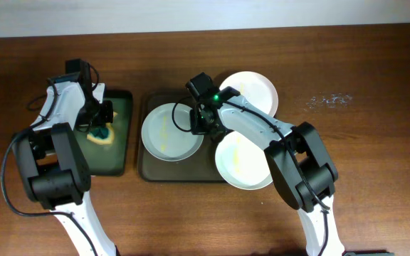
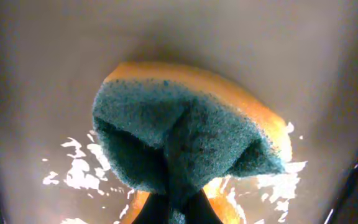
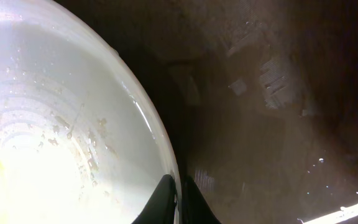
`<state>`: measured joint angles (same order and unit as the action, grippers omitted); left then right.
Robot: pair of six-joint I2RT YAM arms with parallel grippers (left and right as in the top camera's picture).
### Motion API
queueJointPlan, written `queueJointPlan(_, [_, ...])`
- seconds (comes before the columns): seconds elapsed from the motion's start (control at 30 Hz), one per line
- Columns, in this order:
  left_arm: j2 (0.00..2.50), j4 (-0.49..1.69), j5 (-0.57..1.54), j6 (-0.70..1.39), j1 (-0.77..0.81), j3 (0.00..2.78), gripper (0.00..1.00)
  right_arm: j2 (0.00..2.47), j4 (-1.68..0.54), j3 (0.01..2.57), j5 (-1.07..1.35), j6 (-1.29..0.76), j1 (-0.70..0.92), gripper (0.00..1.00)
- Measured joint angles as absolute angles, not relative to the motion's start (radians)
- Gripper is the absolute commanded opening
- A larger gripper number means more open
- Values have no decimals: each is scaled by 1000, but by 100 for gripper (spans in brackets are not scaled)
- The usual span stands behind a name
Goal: Clean dirty plates on tray and stack at the side
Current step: 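Grasp the green-yellow sponge with the left gripper and lift it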
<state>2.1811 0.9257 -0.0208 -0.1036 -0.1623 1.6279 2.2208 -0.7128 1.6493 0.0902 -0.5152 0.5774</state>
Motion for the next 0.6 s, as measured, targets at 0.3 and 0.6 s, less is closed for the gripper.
queueJointPlan(0.3, [2194, 1237, 256, -104, -131, 1954, 0, 2221, -713, 1649, 110, -516, 573, 4])
queueJointPlan(0.6, [2194, 1220, 270, -6, 77, 1895, 0, 2223, -724, 1632, 321, -516, 489, 4])
